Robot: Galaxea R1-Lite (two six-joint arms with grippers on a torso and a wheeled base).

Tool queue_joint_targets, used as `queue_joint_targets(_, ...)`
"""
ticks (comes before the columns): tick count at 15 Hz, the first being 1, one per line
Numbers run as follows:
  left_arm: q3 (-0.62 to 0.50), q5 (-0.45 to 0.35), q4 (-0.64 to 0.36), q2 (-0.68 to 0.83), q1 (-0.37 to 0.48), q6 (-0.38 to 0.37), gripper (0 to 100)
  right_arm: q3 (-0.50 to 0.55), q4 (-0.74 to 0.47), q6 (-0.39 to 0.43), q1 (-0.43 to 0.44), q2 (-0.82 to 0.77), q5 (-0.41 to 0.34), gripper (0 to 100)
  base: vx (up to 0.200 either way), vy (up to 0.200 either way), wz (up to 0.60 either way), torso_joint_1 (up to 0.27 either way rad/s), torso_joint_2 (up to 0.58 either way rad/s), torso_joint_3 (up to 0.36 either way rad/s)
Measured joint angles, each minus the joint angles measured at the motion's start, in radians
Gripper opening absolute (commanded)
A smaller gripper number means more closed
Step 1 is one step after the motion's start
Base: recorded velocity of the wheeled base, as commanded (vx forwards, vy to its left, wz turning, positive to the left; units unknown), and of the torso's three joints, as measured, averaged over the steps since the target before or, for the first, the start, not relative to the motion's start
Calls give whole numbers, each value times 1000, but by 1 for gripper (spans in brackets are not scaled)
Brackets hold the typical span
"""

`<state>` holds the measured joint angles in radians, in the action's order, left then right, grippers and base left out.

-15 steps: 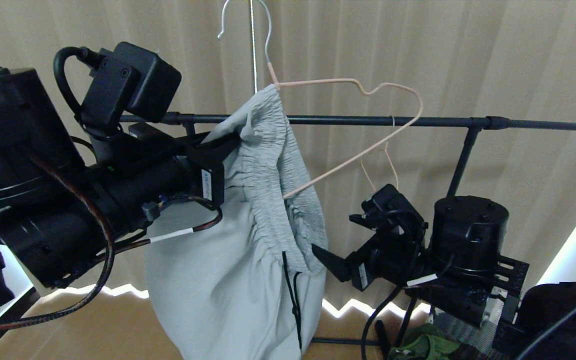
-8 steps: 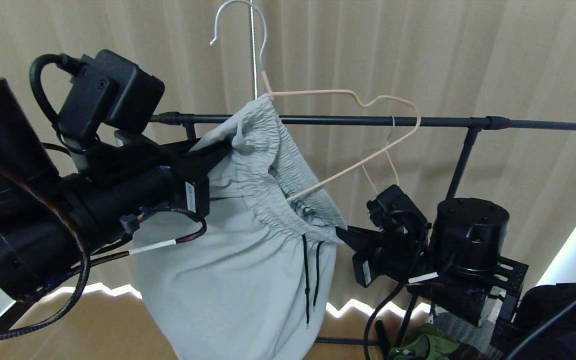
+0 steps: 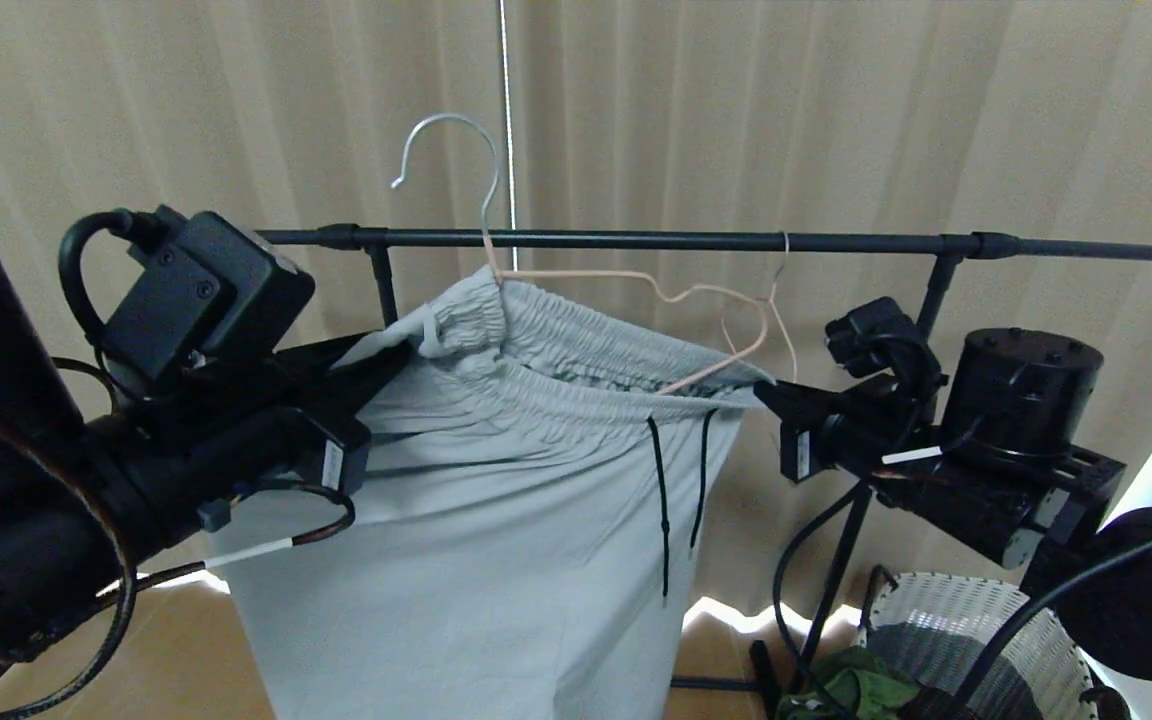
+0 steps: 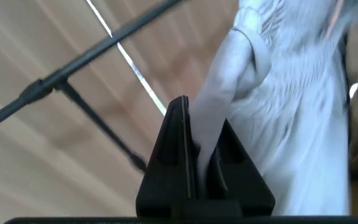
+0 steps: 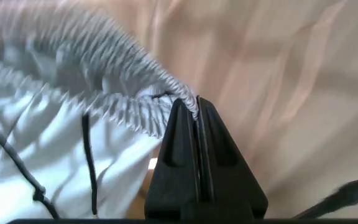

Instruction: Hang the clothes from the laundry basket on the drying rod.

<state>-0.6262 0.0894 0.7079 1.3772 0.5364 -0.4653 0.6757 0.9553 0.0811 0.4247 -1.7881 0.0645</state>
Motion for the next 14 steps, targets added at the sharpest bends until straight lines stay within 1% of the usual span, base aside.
queue_joint_targets(2, 39, 0, 1, -1, -21, -64, 0, 22, -38, 0, -19, 13, -1, 0, 0, 0, 0, 0, 0, 0)
queue_joint_targets(3, 61, 0, 1, -1, -40, -106, 0, 27, -60, 0, -23, 27, -1, 0, 0, 0, 0, 0, 0, 0)
queue_joint_targets(4, 79, 0, 0, 0, -60, -132, 0, 30, -75, 0, -23, 45, -1, 0, 0, 0, 0, 0, 0, 0)
queue_joint_targets(7, 107, 5, 0, 5, -98, -178, 0, 32, -116, 0, -9, 91, -3, 0, 0, 0, 0, 0, 0, 0)
queue_joint_targets(8, 109, 7, 0, 11, -104, -180, 0, 27, -133, -1, 6, 108, -3, 0, 0, 0, 0, 0, 0, 0)
queue_joint_targets(9, 109, 15, 0, 20, -108, -179, 0, 22, -143, -1, 26, 125, -3, 0, 0, 0, 0, 0, 0, 0)
queue_joint_targets(10, 105, 39, -1, 29, -110, -177, 0, 17, -158, -2, 62, 140, -2, 0, 0, 0, 0, 0, 0, 0)
queue_joint_targets(12, 99, 91, -1, 45, -110, -171, 0, 13, -204, -1, 151, 171, -2, 0, 0, 0, 0, 0, 0, 0)
queue_joint_targets(14, 89, 117, -2, 61, -106, -144, 0, 10, -259, -2, 239, 196, -2, 0, 0, 0, 0, 0, 0, 0)
